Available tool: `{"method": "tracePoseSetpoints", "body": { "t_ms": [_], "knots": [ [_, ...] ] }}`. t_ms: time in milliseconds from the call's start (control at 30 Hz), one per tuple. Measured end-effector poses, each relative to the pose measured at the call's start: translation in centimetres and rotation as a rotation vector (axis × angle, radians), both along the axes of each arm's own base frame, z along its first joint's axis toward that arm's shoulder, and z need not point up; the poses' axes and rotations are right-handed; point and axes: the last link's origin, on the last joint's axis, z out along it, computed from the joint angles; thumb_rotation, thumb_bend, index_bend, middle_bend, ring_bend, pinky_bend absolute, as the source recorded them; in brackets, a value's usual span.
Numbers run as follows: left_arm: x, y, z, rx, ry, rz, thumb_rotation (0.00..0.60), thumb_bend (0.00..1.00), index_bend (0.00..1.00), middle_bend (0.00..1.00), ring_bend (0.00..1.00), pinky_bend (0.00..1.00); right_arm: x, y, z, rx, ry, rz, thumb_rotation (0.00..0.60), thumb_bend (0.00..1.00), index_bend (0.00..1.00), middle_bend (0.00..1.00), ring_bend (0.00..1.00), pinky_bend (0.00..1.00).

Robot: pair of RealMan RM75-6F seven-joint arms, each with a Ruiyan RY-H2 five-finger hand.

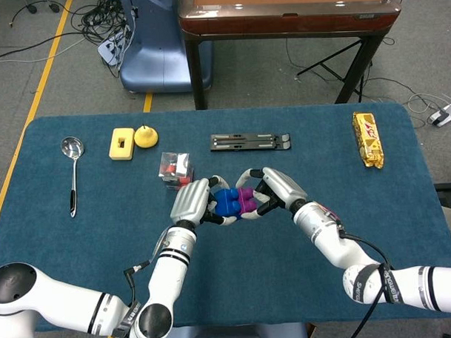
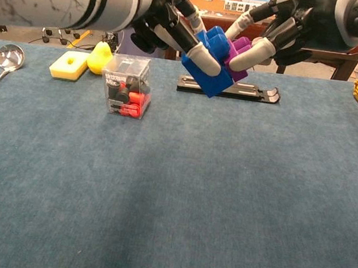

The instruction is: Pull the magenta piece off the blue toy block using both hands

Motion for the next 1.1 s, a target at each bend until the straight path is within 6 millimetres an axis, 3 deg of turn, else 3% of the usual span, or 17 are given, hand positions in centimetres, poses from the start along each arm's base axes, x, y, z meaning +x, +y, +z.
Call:
{"method": "tracePoseSetpoints", "body": {
  "t_ms": [333, 633, 1100],
  "knots": [
    [-0.9, -0.3, -0.7, -0.008, 0.051, -0.009, 0.6, 0.02, 0.76, 1.0, 1.0, 1.0, -1.3, 0.2, 0.7, -0.011, 0.025, -0.005, 0.6, 0.05, 0.62, 1.0, 1.0, 1.0],
    [-3.0, -0.6, -1.8, -0.038, 0.17, -0.036, 0.6, 0.02, 0.76, 1.0, 1.0, 1.0, -3.3, 0.4, 1.2, -0.021, 0.133, 0.022, 0.6, 0.05, 0.62, 1.0, 1.0, 1.0],
    [-5.4, -1.2, -4.7, 0.034, 0.404, -0.18, 0.6, 0.02, 0.76, 1.0, 1.0, 1.0, -5.1, -0.1, -1.0, -0.175, 0.557, 0.213, 0.6, 0.03, 0.63, 1.0, 1.0, 1.0]
  ]
}}
